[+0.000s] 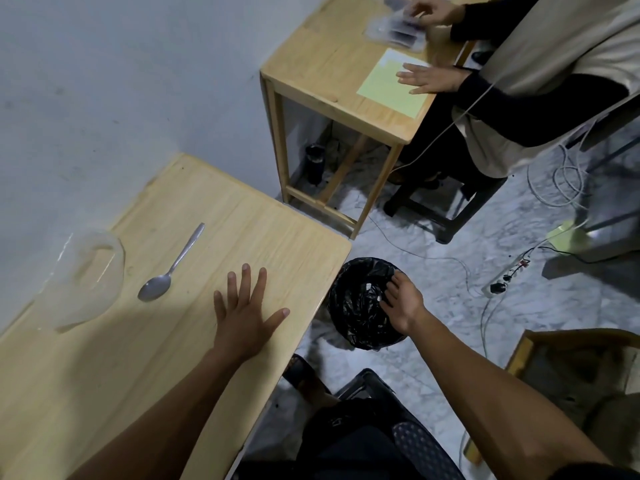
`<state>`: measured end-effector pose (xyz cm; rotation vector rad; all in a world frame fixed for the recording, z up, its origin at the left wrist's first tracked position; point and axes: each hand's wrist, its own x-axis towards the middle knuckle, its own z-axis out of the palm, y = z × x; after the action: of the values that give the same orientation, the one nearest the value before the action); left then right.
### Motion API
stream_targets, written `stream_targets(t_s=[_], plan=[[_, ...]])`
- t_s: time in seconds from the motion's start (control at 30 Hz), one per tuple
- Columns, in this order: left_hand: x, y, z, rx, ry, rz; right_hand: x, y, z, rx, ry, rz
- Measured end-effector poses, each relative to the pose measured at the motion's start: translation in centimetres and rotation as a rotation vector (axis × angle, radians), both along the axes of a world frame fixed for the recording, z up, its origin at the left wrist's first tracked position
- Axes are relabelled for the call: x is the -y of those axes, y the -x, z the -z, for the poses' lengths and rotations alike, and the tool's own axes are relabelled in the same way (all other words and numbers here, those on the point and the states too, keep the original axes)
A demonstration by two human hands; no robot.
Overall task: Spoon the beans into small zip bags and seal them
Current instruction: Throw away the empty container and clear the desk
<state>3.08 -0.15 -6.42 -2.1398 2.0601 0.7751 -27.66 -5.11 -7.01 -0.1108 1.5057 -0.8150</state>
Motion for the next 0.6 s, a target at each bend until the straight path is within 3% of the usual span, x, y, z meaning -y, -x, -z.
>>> stream_targets(t_s=[0.23, 0.4, 0.6], plan=[[-1.2, -1.0, -0.3, 0.045, 0.050, 0.001, 2.6, -4.0, -3.7, -0.455, 0.365, -0.203], [-3.8, -2.9, -0.5, 0.032, 0.067, -0.085, 5.1, -9.8, -6.8, -0.490, 0.625, -0.446], [-7.4, -6.7, -1.6, 0.100, 0.016, -0.266, 6.4, -19.4, -8.7, -0.440, 0.795, -0.840]])
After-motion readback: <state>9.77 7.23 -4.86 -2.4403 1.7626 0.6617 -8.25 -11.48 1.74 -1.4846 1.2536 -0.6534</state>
